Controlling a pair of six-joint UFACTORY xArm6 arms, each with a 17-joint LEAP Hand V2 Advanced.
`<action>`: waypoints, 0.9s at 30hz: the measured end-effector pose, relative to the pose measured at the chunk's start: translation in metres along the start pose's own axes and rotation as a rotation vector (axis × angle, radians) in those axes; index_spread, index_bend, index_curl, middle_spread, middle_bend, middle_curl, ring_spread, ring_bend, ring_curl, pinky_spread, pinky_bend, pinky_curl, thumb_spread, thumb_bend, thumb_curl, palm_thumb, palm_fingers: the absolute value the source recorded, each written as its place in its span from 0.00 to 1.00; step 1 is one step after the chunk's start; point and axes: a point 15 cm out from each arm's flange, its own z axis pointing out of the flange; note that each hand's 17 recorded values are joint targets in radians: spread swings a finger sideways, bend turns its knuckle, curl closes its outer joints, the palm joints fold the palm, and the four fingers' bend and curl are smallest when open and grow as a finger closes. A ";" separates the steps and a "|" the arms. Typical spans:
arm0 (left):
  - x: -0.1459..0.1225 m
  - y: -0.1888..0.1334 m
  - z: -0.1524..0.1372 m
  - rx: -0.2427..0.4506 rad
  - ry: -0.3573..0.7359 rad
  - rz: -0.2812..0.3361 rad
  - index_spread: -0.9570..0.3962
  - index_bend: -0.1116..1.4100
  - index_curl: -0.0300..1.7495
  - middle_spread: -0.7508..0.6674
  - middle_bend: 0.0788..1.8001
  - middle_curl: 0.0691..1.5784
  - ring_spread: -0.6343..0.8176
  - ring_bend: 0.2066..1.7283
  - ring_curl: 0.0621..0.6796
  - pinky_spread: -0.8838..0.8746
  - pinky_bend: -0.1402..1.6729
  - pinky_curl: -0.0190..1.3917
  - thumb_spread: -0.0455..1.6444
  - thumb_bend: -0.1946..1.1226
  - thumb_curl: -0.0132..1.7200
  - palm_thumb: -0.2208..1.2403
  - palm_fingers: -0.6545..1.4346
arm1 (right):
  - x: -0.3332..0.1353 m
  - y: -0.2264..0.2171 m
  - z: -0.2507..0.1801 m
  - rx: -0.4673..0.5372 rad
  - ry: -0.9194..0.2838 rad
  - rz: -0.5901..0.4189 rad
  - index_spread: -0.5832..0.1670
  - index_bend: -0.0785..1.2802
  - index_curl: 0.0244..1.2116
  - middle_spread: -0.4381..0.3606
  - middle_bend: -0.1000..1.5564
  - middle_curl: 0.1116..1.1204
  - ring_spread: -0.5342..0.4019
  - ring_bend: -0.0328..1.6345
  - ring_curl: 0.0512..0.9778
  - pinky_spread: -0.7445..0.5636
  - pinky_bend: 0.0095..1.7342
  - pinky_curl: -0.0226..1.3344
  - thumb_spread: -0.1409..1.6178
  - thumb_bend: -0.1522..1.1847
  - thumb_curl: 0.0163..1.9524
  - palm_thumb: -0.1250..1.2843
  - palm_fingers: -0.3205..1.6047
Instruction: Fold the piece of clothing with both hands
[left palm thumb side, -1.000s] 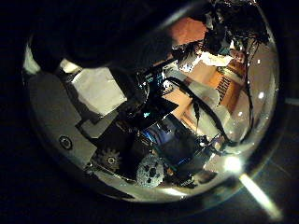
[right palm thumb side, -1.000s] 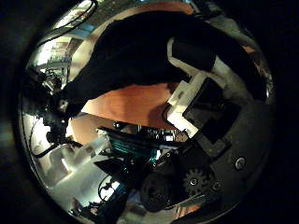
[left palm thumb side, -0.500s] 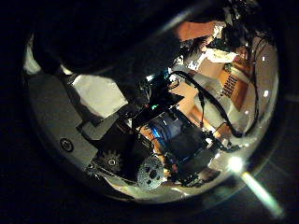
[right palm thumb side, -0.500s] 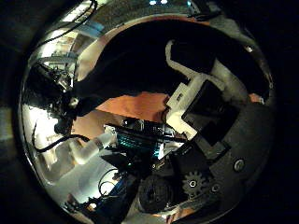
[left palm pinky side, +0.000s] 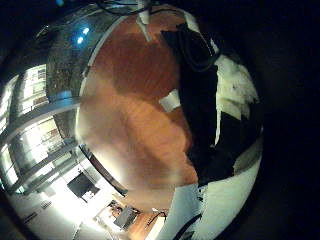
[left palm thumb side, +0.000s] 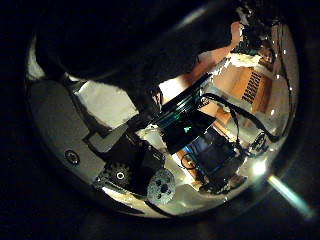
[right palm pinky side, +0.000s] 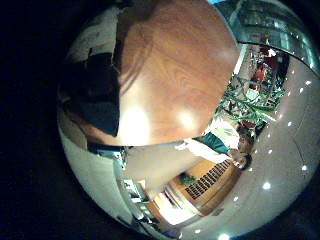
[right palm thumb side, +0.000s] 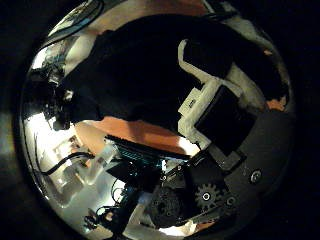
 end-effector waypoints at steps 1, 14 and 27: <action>-0.003 -0.005 0.003 -0.002 0.002 -0.002 0.15 0.31 0.76 0.11 0.50 0.66 0.16 0.81 0.75 0.13 0.62 0.72 0.70 0.13 0.27 0.52 0.76 | 0.002 -0.009 0.002 0.000 0.000 0.003 0.38 0.83 0.78 0.33 0.82 0.79 0.33 0.85 0.77 0.42 0.73 0.72 0.79 0.10 0.31 0.72 0.69; -0.042 -0.033 -0.004 0.108 0.004 -0.074 0.30 0.18 0.66 0.29 0.20 0.55 0.21 0.64 0.67 0.18 0.51 0.69 0.68 0.10 0.22 0.34 0.35 | 0.015 -0.042 0.011 0.013 -0.021 0.033 0.29 0.31 0.65 0.31 0.65 0.71 0.30 0.86 0.73 0.29 0.70 0.66 0.84 0.09 0.24 0.57 0.31; -0.058 -0.004 -0.074 0.331 0.113 -0.183 0.61 0.18 0.45 0.64 0.06 0.34 0.50 0.43 0.43 0.56 0.28 0.53 0.68 0.13 0.18 0.23 0.31 | 0.058 0.003 -0.074 0.232 -0.114 0.086 0.22 0.20 0.40 0.41 0.27 0.36 0.63 0.43 0.37 0.76 0.38 0.43 0.84 0.10 0.19 0.47 0.14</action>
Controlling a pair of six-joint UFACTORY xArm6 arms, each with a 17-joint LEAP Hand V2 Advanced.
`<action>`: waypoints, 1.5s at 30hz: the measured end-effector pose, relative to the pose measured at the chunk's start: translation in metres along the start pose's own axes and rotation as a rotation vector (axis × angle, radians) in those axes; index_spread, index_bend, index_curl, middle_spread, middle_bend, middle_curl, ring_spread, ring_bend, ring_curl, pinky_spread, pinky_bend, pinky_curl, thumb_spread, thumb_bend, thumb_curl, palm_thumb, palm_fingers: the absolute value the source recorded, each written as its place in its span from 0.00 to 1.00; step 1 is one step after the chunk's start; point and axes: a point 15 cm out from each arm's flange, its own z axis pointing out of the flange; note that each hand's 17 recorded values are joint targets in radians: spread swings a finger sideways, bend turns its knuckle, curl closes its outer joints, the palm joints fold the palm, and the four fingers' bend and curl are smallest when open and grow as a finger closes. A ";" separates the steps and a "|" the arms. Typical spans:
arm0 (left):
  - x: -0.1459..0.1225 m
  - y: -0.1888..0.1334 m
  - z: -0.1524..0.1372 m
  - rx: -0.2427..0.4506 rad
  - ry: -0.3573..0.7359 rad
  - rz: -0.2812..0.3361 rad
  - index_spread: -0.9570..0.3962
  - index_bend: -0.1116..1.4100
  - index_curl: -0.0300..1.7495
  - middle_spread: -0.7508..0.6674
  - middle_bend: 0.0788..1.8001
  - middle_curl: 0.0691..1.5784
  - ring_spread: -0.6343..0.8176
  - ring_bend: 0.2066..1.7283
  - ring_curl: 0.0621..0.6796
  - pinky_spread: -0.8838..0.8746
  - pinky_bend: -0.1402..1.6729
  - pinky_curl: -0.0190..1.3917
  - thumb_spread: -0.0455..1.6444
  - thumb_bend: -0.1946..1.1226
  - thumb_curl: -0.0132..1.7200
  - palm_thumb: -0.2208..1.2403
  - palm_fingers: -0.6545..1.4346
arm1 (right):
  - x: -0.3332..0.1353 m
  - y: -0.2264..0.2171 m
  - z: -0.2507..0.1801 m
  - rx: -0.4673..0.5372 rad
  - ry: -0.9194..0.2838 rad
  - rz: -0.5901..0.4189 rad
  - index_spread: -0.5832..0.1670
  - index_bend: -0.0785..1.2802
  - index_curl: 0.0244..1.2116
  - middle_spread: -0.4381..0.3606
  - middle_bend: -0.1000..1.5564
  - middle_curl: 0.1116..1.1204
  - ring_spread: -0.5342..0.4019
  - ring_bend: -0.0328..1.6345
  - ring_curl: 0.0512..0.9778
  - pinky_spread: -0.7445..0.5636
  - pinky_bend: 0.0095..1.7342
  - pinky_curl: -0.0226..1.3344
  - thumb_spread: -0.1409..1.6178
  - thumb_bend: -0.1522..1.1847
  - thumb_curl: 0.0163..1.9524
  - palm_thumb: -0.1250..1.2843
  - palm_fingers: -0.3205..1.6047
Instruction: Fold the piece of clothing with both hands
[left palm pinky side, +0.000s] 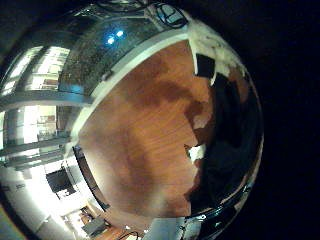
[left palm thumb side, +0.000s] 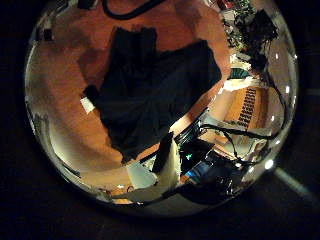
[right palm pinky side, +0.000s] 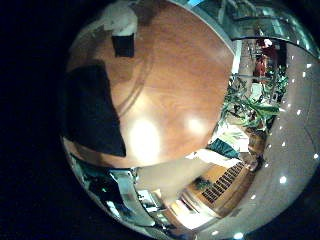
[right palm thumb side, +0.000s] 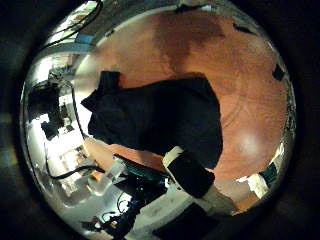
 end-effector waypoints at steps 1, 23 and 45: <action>0.004 0.008 -0.003 -0.009 0.012 0.004 0.62 0.18 0.44 0.65 0.06 0.33 0.51 0.43 0.43 0.57 0.28 0.53 0.68 0.13 0.18 0.23 0.31 | 0.004 0.006 -0.008 0.011 0.000 -0.005 0.22 0.20 0.39 0.41 0.27 0.35 0.63 0.42 0.35 0.78 0.36 0.42 0.84 0.10 0.19 0.46 0.15; 0.088 0.132 0.079 -0.086 0.113 0.071 0.69 0.19 0.28 0.71 0.06 0.19 0.59 0.36 0.33 0.70 0.28 0.37 0.68 0.13 0.16 0.19 0.35 | -0.024 0.153 0.141 -0.252 -0.092 -0.133 0.30 0.17 0.24 0.54 0.21 0.26 0.69 0.33 0.26 0.81 0.29 0.30 0.78 0.10 0.17 0.41 0.17; 0.094 0.139 0.053 -0.041 0.145 0.055 0.68 0.19 0.24 0.70 0.06 0.16 0.60 0.33 0.30 0.70 0.28 0.31 0.68 0.13 0.16 0.20 0.37 | -0.029 0.123 0.198 -0.241 -0.054 -0.177 0.33 0.15 0.19 0.51 0.22 0.25 0.61 0.36 0.26 0.81 0.30 0.27 0.71 0.10 0.17 0.47 0.25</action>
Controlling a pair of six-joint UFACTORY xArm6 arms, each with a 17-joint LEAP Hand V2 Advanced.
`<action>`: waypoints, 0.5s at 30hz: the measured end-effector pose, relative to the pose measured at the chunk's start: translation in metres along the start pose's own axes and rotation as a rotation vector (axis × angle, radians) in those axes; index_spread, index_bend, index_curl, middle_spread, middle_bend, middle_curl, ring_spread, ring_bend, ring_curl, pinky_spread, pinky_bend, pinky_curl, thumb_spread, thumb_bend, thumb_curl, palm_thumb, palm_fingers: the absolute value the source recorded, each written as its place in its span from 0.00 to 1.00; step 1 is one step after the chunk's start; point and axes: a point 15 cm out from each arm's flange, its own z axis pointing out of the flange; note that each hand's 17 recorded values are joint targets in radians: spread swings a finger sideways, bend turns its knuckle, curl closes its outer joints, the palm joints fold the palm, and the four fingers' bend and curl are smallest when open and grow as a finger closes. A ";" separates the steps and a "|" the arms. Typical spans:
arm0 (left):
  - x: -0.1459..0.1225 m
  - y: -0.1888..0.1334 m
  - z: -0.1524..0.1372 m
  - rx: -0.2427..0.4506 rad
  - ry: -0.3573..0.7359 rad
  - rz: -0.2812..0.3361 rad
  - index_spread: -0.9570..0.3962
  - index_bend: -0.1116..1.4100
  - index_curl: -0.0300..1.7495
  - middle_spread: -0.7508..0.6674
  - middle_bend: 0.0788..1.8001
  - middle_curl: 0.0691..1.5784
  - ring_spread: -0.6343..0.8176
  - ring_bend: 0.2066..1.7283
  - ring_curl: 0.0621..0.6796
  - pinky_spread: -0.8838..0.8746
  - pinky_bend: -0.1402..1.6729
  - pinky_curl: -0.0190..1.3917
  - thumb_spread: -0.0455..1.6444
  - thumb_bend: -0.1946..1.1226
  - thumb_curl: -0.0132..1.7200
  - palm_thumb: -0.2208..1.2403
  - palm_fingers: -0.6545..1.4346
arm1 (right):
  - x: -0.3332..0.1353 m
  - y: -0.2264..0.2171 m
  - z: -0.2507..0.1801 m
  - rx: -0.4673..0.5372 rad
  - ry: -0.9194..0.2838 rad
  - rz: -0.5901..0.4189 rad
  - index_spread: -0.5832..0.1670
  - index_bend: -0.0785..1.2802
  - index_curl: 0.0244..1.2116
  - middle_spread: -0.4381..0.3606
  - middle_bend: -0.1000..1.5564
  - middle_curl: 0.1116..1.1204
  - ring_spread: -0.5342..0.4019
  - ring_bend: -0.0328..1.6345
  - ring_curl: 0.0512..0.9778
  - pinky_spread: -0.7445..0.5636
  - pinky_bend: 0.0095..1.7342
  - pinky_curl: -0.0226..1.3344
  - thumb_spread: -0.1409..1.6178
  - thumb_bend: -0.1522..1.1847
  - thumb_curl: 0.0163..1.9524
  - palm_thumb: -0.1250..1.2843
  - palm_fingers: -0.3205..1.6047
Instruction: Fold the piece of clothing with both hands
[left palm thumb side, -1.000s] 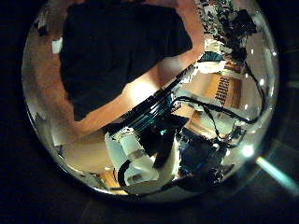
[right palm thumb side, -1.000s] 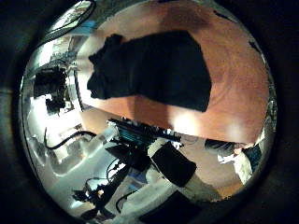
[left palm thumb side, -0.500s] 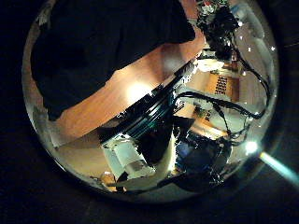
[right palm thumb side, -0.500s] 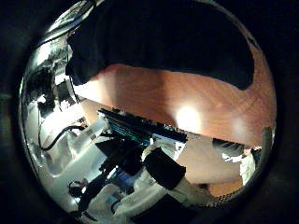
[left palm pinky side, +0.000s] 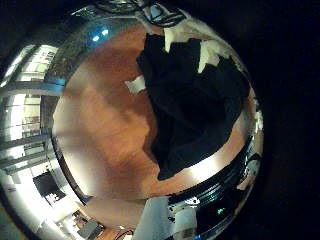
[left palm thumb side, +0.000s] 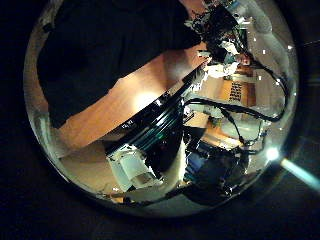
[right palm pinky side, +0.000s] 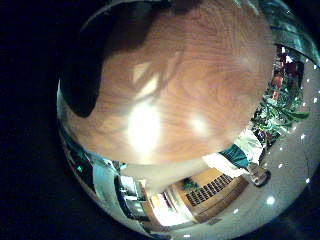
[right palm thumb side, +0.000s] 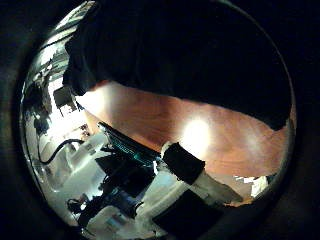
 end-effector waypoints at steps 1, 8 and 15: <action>0.001 -0.001 -0.005 0.004 0.002 0.001 0.68 0.19 0.24 0.70 0.06 0.16 0.60 0.33 0.29 0.70 0.28 0.31 0.68 0.13 0.16 0.20 0.37 | 0.002 0.001 0.003 -0.008 0.003 0.000 0.33 0.15 0.18 0.51 0.22 0.26 0.60 0.37 0.26 0.82 0.30 0.27 0.71 0.10 0.17 0.47 0.25; 0.001 -0.002 -0.018 -0.012 -0.002 -0.014 0.68 0.19 0.23 0.70 0.06 0.16 0.62 0.32 0.28 0.71 0.28 0.30 0.67 0.13 0.16 0.20 0.37 | 0.007 0.003 0.010 -0.037 0.027 -0.003 0.34 0.16 0.17 0.44 0.30 0.29 0.47 0.46 0.28 0.77 0.33 0.26 0.70 0.10 0.17 0.50 0.36; -0.010 0.005 -0.017 -0.060 -0.030 -0.025 0.69 0.19 0.23 0.69 0.06 0.16 0.63 0.32 0.27 0.71 0.28 0.29 0.66 0.13 0.17 0.21 0.37 | 0.023 0.008 0.011 -0.034 0.039 0.028 0.24 0.25 0.23 0.28 0.44 0.40 0.29 0.62 0.39 0.36 0.52 0.31 0.68 0.11 0.19 0.59 0.81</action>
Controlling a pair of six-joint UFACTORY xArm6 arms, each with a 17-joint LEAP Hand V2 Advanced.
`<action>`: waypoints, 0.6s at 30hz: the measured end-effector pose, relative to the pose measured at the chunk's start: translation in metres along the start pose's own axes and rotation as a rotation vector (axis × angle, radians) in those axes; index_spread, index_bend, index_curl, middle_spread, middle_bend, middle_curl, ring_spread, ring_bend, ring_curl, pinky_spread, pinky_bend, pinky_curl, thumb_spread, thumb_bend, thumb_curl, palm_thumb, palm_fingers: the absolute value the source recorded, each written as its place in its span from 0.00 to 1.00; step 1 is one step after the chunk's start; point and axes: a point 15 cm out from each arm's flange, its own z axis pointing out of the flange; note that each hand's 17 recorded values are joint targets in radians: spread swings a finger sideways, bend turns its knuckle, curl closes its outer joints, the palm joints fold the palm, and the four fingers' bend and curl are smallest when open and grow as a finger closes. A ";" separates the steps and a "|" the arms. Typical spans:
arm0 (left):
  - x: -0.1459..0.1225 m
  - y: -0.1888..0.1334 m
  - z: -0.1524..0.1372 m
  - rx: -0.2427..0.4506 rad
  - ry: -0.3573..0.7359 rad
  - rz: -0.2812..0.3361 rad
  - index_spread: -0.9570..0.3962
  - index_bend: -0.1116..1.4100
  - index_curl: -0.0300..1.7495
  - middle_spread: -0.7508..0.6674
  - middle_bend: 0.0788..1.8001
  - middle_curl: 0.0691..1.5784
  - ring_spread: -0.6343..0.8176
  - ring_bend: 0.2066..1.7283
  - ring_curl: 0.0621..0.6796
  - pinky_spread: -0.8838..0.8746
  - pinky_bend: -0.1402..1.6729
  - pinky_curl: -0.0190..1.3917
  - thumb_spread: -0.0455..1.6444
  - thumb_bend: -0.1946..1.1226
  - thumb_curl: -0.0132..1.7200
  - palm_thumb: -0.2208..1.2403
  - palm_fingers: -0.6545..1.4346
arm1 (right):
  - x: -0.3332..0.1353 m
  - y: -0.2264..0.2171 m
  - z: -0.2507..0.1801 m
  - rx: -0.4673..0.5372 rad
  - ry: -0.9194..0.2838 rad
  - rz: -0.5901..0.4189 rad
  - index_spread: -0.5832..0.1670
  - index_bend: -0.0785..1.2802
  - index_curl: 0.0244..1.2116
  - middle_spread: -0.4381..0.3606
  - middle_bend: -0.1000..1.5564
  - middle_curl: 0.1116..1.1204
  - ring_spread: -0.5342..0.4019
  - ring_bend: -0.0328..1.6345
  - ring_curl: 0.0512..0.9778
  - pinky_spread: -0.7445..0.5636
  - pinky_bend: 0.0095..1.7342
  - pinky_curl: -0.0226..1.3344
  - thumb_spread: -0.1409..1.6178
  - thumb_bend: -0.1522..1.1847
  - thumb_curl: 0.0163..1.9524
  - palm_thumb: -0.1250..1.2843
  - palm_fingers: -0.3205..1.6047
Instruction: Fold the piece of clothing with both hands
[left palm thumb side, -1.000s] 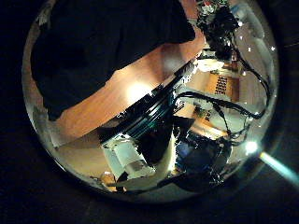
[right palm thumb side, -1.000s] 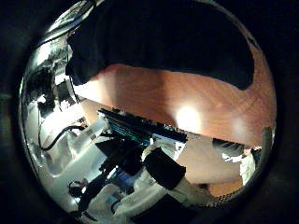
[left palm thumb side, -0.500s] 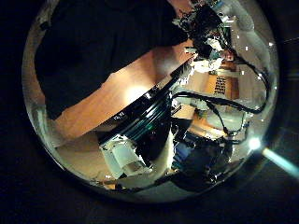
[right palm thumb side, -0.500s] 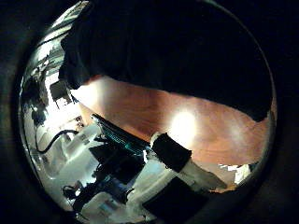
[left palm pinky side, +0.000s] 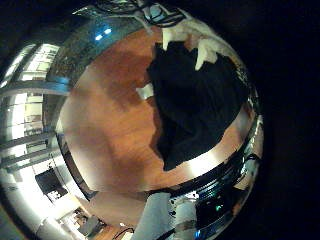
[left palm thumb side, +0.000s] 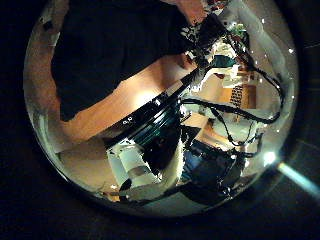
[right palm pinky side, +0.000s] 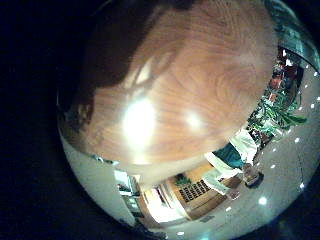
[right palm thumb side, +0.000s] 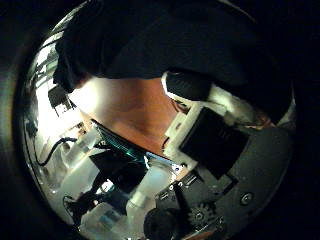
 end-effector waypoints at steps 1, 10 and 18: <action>0.000 0.001 0.002 -0.006 0.000 0.000 0.69 0.19 0.23 0.69 0.06 0.16 0.64 0.32 0.27 0.71 0.28 0.29 0.66 0.13 0.17 0.21 0.37 | 0.002 0.001 -0.002 0.006 0.001 0.007 0.22 0.30 0.26 0.28 0.48 0.43 0.30 0.64 0.42 0.34 0.54 0.33 0.68 0.11 0.20 0.61 0.84; 0.004 0.016 0.038 -0.093 0.019 0.010 0.69 0.19 0.22 0.69 0.06 0.17 0.65 0.30 0.26 0.72 0.28 0.28 0.66 0.13 0.17 0.21 0.37 | 0.045 -0.003 -0.022 0.162 0.025 0.104 0.23 0.70 0.51 0.29 0.72 0.63 0.32 0.78 0.56 0.38 0.71 0.45 0.68 0.14 0.25 0.78 0.81; 0.011 0.023 0.076 -0.139 0.032 0.023 0.69 0.19 0.22 0.69 0.06 0.17 0.66 0.30 0.26 0.72 0.28 0.27 0.66 0.13 0.17 0.21 0.37 | 0.086 0.013 -0.038 0.273 0.044 0.196 0.31 0.82 0.64 0.33 0.81 0.69 0.34 0.85 0.64 0.41 0.77 0.53 0.73 0.12 0.27 0.79 0.74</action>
